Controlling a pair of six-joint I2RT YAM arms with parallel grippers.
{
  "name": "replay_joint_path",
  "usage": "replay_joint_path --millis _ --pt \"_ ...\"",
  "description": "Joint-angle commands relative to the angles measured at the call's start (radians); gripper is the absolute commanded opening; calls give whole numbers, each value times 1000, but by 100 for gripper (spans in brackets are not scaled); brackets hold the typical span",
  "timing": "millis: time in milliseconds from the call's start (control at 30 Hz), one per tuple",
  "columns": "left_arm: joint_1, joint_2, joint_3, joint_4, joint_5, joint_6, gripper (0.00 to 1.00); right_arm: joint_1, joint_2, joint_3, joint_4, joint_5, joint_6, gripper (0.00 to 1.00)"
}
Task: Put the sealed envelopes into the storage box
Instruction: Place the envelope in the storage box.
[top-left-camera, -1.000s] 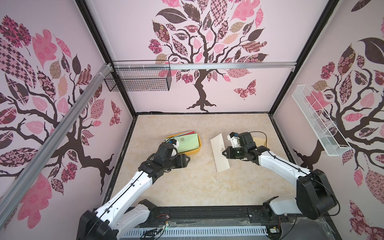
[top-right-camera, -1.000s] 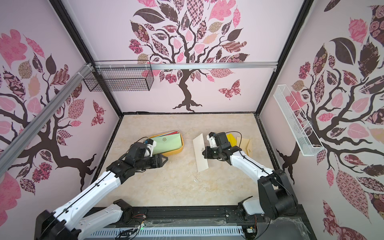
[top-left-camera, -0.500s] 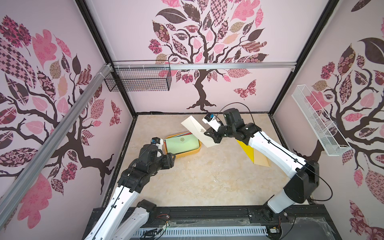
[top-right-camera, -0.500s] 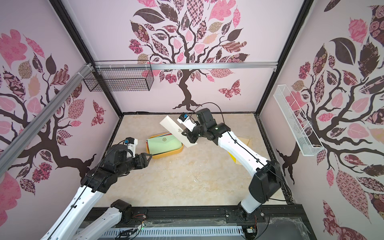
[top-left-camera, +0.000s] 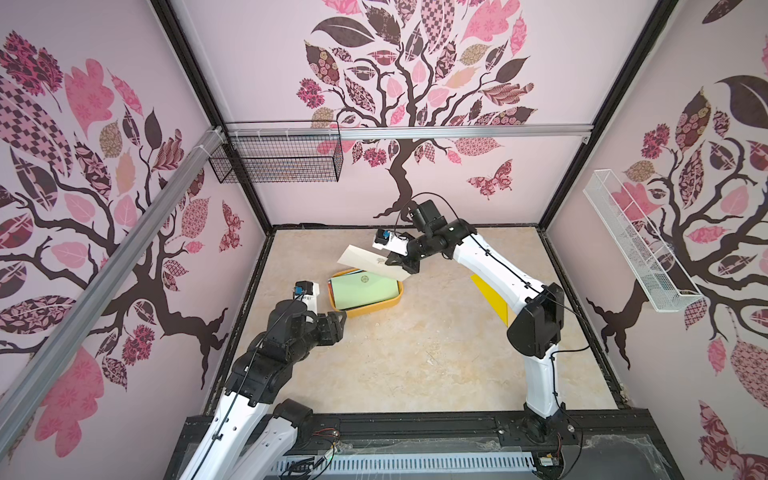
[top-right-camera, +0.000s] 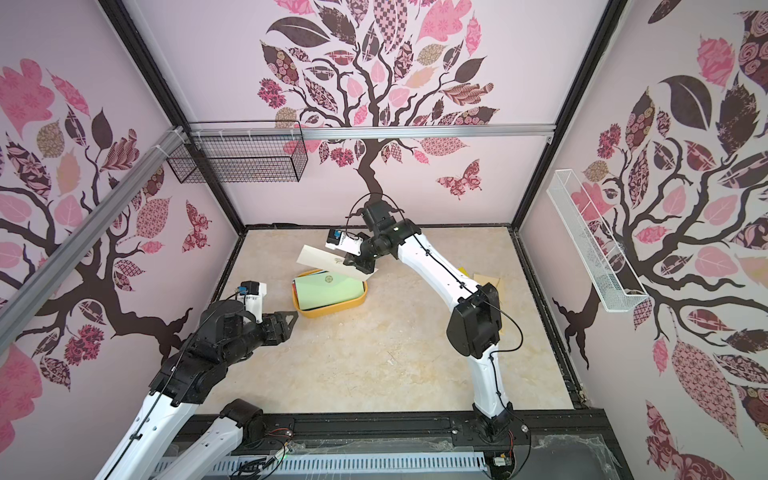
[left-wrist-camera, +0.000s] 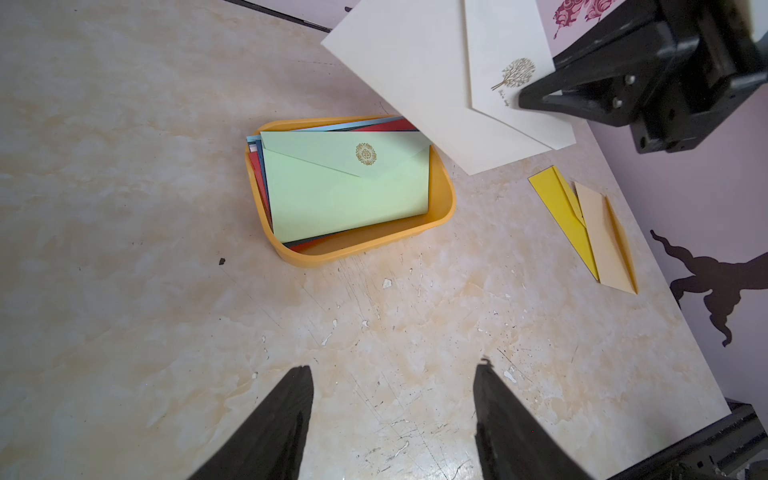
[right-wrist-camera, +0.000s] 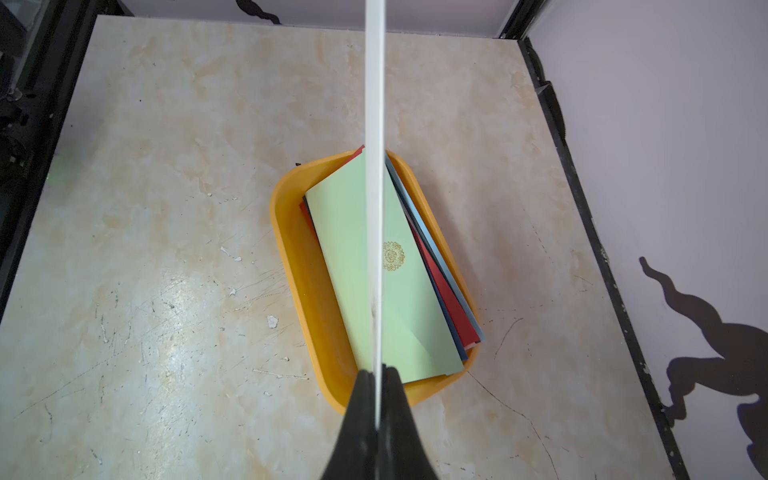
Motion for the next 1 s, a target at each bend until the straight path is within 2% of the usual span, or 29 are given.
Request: replay_joint_path --millis 0,67,333,633,900,967 --pt "5 -7 -13 30 -5 14 66 23 84 72 -58 17 -70 0" --pt "5 -5 -17 36 2 12 66 39 112 84 -72 58 -99 0" --pt "5 -10 -18 36 2 13 67 66 174 105 -94 84 -154 0" --pt "6 -8 -18 37 6 16 67 65 169 40 -99 113 -249 0" --pt "5 -8 -20 37 7 16 67 77 188 33 -80 123 -261 0" --pt "5 -4 -19 37 6 15 68 78 184 25 -61 136 -253 12"
